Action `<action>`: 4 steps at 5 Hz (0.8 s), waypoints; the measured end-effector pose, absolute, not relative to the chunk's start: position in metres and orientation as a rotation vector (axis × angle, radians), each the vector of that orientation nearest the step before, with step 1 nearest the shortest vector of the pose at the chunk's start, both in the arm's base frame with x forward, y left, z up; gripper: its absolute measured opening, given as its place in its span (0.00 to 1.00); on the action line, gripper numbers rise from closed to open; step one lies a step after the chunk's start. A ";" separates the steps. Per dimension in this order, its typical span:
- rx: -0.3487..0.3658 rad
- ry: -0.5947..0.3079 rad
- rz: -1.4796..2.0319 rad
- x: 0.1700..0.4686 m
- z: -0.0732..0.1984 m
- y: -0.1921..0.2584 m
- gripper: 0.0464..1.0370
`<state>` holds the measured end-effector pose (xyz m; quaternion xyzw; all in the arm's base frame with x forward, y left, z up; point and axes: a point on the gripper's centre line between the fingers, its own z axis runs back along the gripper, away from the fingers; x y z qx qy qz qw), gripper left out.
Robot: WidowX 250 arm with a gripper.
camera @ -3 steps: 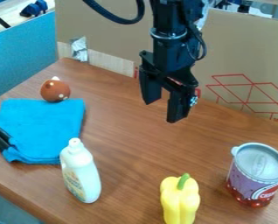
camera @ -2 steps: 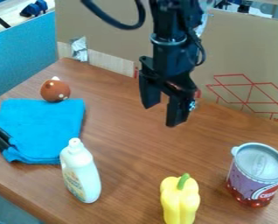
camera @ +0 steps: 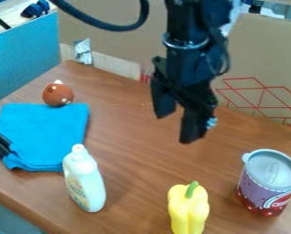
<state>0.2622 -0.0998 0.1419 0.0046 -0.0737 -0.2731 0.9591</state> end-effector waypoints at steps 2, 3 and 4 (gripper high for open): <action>-0.003 -0.135 -0.622 0.226 0.150 -0.125 0.96; 0.010 -0.067 -0.631 0.214 0.137 -0.128 0.96; 0.019 -0.021 -0.626 0.210 0.124 -0.126 0.96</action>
